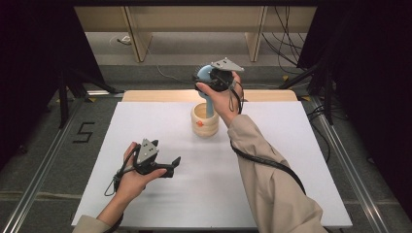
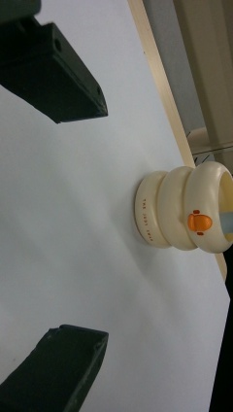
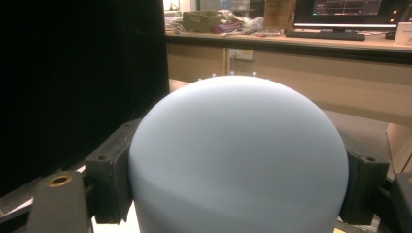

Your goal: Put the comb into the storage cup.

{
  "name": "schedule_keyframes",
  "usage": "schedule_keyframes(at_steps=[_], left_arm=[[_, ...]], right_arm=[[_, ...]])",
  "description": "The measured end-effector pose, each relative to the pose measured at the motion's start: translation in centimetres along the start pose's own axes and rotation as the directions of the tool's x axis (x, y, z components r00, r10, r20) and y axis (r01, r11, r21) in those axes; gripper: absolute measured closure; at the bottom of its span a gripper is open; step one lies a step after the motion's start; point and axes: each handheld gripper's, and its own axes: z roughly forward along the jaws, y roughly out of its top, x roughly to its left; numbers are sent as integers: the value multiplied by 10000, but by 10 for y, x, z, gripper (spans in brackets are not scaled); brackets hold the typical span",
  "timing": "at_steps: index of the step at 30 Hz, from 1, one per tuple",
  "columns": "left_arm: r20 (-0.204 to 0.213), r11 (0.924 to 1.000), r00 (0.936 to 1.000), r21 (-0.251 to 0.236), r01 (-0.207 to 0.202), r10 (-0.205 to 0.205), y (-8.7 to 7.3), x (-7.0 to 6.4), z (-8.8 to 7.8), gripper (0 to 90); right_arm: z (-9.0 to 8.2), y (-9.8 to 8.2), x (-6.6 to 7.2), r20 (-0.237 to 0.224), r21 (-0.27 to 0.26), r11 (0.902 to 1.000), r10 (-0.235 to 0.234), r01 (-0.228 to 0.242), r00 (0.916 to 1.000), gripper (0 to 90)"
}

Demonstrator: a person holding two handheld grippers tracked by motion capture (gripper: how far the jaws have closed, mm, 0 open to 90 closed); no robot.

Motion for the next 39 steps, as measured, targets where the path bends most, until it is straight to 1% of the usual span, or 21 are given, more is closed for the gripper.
schedule_keyframes(at_steps=[21, 39], left_arm=[[21, 10000, 10000, -15, 35, -34, 0, 0, 1, 0], [8, 10000, 10000, -19, -8, 8, 0, -1, 0, 0]], right_arm=[[3, -3, 1, -43, 130, 9999, -6, 6, 10000, 206], [8, -11, 3, -55, 418, 9991, -107, 110, 9999, 206]])
